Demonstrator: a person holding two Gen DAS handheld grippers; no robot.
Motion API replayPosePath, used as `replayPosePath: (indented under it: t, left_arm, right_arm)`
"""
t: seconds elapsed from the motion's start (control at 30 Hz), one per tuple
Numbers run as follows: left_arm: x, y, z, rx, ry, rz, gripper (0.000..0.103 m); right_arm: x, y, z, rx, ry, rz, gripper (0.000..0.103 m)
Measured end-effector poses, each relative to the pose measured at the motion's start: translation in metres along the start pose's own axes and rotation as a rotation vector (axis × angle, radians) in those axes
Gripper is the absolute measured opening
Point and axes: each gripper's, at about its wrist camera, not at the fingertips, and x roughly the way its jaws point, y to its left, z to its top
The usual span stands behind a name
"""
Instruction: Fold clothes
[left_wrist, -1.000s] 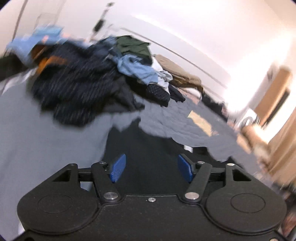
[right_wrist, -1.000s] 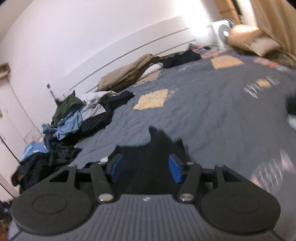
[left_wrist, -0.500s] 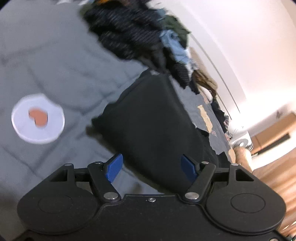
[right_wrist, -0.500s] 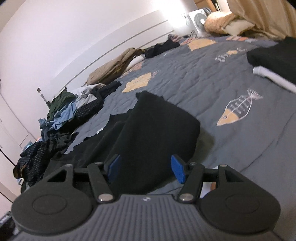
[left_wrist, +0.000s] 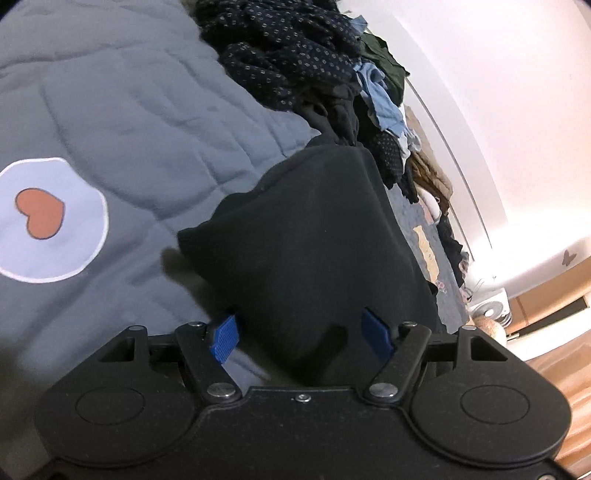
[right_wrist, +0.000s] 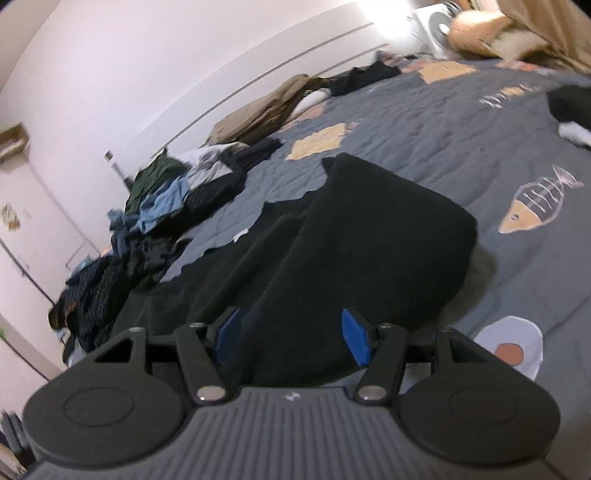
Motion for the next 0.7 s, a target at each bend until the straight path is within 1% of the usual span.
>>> replayPosePath:
  t: [0.07, 0.23, 0.4, 0.7]
  left_arm:
    - [0.002, -0.003, 0.0, 0.022, 0.001, 0.007, 0.069]
    - [0.001, 0.001, -0.007, -0.019, -0.018, 0.013, 0.069]
    - [-0.004, -0.003, -0.014, -0.02, -0.023, 0.02, 0.071]
    - [0.009, 0.005, 0.002, -0.042, -0.051, 0.034, 0.071]
  right_arm:
    - [0.002, 0.004, -0.002, -0.023, 0.005, 0.0, 0.061]
    - [0.008, 0.006, -0.005, -0.012, 0.026, 0.011, 0.061]
    - [0.01, 0.003, -0.006, 0.004, 0.035, 0.003, 0.062]
    - [0.012, 0.007, -0.008, 0.008, 0.045, 0.017, 0.063]
